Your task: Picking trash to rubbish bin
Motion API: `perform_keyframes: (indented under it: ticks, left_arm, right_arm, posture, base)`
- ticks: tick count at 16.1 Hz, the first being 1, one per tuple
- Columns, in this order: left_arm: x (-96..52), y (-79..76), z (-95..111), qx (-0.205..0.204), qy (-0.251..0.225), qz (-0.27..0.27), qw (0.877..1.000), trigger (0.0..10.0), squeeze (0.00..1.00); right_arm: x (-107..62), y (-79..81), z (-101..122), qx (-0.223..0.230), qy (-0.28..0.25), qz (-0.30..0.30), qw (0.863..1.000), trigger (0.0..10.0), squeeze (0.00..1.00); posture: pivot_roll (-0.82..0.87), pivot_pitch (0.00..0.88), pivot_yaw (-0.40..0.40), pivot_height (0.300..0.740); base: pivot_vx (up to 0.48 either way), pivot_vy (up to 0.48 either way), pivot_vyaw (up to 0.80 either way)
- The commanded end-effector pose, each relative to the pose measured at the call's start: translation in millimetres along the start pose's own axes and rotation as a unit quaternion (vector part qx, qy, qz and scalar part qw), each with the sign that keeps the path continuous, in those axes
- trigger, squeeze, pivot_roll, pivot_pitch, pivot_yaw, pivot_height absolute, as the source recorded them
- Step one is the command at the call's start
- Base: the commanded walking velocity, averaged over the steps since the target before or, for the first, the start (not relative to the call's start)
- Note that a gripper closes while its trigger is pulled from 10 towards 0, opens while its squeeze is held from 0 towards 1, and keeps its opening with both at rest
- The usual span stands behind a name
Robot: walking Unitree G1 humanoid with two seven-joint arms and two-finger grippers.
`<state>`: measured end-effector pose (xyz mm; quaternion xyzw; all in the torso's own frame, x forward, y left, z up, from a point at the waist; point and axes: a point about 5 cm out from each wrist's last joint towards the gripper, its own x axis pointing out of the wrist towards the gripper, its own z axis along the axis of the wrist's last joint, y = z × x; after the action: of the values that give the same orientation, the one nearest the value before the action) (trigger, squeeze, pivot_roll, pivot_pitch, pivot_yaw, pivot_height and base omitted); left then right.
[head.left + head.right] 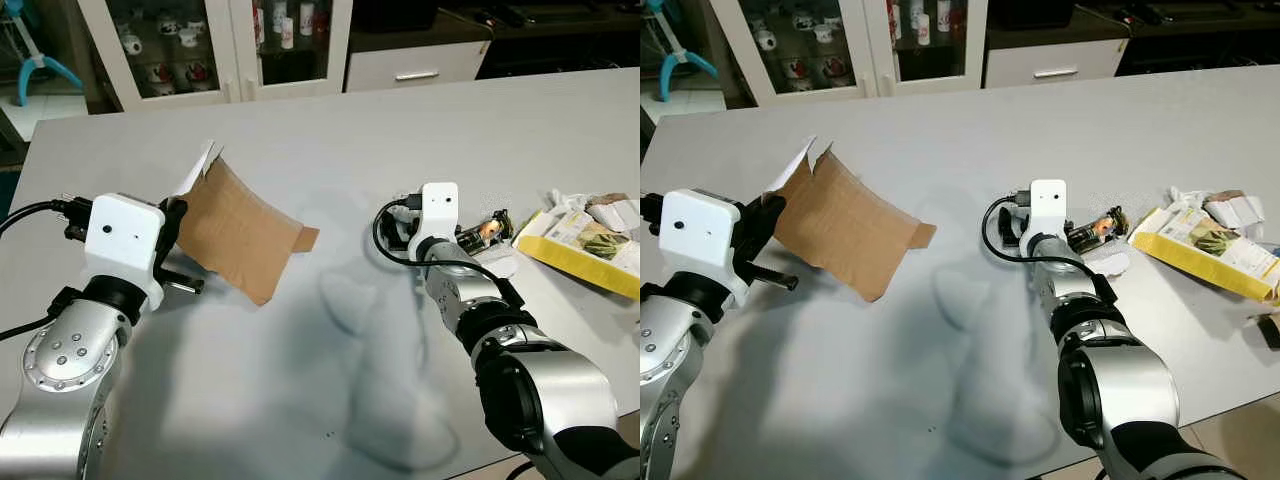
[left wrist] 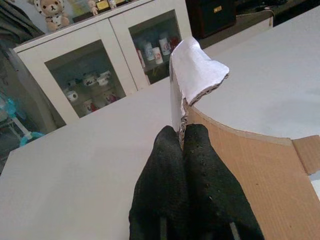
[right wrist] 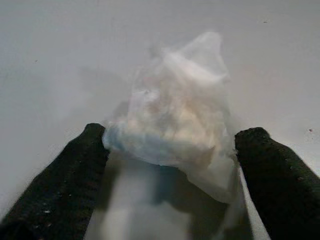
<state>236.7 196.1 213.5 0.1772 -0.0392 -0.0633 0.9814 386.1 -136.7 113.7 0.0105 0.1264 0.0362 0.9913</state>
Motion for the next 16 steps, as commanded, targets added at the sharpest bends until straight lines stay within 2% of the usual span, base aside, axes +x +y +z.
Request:
perform_keyframes:
  ticks: [1, 10, 13, 16]
  left_arm:
    - [-2.5, 1.7, 4.7, 0.003, -0.007, -0.002, 1.000, 10.0, 0.00]
    - [-1.1, 0.7, 2.9, 0.001, -0.006, -0.001, 1.000, 10.0, 0.00]
    - [3.0, 0.6, 1.2, 0.000, -0.009, -0.001, 1.000, 10.0, 0.00]
    - [13.5, -4.8, -1.9, -0.018, -0.016, -0.004, 1.000, 10.0, 0.00]
  right_arm:
    - [-1.1, -3.9, -4.0, -0.001, 0.004, -0.001, 1.000, 0.0, 0.00]
    - [-1.4, -3.5, -4.7, -0.006, 0.001, 0.007, 1.000, 0.0, 0.00]
    - [-1.3, -2.6, -3.3, -0.011, -0.003, 0.012, 1.000, 0.0, 0.00]
    - [-0.1, 0.8, 4.5, -0.019, -0.020, 0.027, 0.999, 0.0, 0.00]
  posture:
    - [0.17, 0.156, -0.041, 0.740]
    - [0.17, 0.127, -0.048, 0.740]
    - [0.15, 0.105, -0.047, 0.740]
    - [0.12, 0.049, -0.042, 0.740]
  base:
    - [0.000, 0.000, 0.00]
    - [0.000, 0.000, 0.00]
    - [0.000, 0.000, 0.00]
    - [0.000, 0.000, 0.00]
